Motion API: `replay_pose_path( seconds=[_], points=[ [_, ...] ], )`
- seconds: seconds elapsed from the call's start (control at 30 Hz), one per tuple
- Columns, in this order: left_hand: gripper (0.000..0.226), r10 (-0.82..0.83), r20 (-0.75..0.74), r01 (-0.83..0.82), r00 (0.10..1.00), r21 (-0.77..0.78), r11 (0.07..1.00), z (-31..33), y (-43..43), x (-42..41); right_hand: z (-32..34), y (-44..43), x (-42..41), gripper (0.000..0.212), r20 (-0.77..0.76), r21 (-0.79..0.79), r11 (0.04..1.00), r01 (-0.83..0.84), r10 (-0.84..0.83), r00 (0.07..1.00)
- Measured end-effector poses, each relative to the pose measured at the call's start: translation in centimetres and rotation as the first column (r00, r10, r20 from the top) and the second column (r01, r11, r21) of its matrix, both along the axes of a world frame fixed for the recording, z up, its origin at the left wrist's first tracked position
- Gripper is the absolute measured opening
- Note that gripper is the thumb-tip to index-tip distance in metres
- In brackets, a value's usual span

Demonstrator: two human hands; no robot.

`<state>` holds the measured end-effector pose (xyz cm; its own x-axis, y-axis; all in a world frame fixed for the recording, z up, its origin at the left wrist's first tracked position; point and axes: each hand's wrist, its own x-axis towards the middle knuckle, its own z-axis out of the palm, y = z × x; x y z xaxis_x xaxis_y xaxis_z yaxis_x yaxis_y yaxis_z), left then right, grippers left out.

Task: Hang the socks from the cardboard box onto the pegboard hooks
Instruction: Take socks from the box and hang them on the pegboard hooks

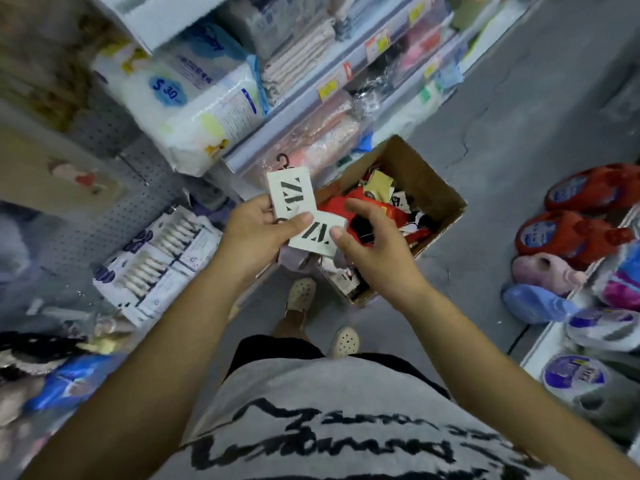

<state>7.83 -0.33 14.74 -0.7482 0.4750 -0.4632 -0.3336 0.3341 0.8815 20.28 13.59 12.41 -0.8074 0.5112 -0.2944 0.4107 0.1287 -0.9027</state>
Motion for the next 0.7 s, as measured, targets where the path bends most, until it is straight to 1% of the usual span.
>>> replay_pose_path(
  seconds=[0.07,0.17,0.2,0.23,0.33,0.43,0.6,0.7],
  points=[
    [0.022,0.058,-0.042,-0.058,0.997,0.002,0.998,1.8,-2.4,0.4,1.8,-1.1,-1.4,0.034,-0.065,0.007,0.987,-0.158,0.158,0.985],
    [0.015,0.185,-0.104,-0.184,0.977,0.013,0.983,4.1,-6.3,0.9,3.2,-3.4,-3.2,0.013,-0.082,0.028,0.961,-0.275,0.276,0.958],
    [0.011,0.232,-0.126,-0.232,0.965,0.014,0.973,4.7,-7.6,0.9,3.7,-4.3,-3.8,0.012,-0.090,0.027,0.953,-0.302,0.303,0.949],
    [0.011,0.291,-0.146,-0.293,0.945,0.012,0.956,5.4,-9.0,0.9,4.0,-5.3,-4.4,0.013,-0.108,0.019,0.945,-0.326,0.326,0.939],
    [0.027,0.464,-0.184,-0.465,0.867,0.039,0.884,7.1,-13.4,0.8,5.6,-8.6,-6.1,0.015,-0.213,-0.035,0.920,-0.391,0.375,0.902],
    [0.027,0.594,-0.224,-0.585,0.773,0.110,0.803,9.0,-17.7,0.7,7.7,-12.4,-8.0,0.014,-0.293,-0.079,0.887,-0.455,0.415,0.861],
    [0.022,0.726,-0.257,-0.691,0.638,0.225,0.687,12.5,-25.2,-0.2,12.4,-19.6,-10.9,0.017,-0.403,-0.071,0.854,-0.516,0.449,0.798],
    [0.022,0.751,-0.283,-0.696,0.596,0.283,0.659,15.0,-29.8,-1.0,15.1,-24.2,-12.6,0.020,-0.463,-0.075,0.845,-0.529,0.440,0.769]
  ],
)
